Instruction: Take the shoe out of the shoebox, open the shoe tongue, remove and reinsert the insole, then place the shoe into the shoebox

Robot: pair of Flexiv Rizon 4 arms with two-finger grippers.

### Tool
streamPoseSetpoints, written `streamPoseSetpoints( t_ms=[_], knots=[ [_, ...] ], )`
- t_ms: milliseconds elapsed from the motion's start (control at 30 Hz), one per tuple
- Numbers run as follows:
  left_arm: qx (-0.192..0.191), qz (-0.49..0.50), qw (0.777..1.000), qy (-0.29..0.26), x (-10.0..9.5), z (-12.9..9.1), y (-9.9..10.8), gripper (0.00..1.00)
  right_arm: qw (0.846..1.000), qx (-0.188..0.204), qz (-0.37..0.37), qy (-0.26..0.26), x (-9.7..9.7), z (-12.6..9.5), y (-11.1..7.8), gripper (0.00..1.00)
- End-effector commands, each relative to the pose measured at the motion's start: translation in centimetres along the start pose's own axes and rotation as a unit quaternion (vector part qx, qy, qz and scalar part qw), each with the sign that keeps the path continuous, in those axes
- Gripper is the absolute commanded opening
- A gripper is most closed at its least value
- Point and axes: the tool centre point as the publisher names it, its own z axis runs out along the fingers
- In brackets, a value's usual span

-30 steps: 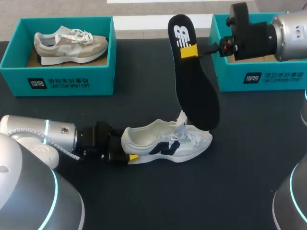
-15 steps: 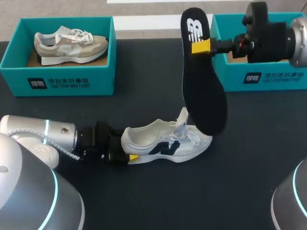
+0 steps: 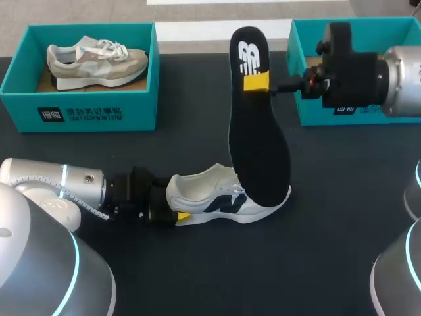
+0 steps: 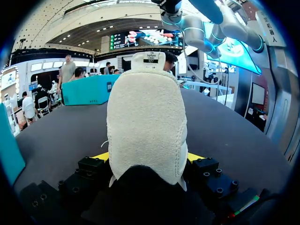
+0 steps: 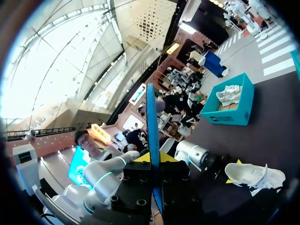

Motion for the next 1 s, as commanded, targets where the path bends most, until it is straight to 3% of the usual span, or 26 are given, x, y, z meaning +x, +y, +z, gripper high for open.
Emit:
streamPoseSetpoints(
  t_ms=[33,800,833,867,900,1000],
  knots=[
    [-0.002,0.000,1.000,0.000,0.1,0.5,0.6,0.00,1.000,-0.006,-0.002,-0.005,0.5,0.1,-1.0,0.00],
    [-0.002,0.000,1.000,0.000,0.1,0.5,0.6,0.00,1.000,0.006,-0.024,-0.010,1.6,0.0,-1.7,0.00],
    [-0.002,0.000,1.000,0.000,0.1,0.5,0.6,0.29,1.000,0.006,-0.024,-0.010,1.6,0.0,-1.7,0.00],
    [-0.002,0.000,1.000,0.000,0.1,0.5,0.6,0.82,1.000,0.006,-0.024,-0.010,1.6,0.0,-1.7,0.00],
    [-0.008,-0.002,1.000,-0.006,0.1,0.3,0.6,1.00,1.000,0.006,-0.024,-0.010,1.6,0.0,-1.7,0.00],
    [-0.011,-0.006,1.000,0.002,0.2,-0.3,0.3,1.00,1.000,0.006,-0.024,-0.010,1.6,0.0,-1.7,0.00]
  ],
)
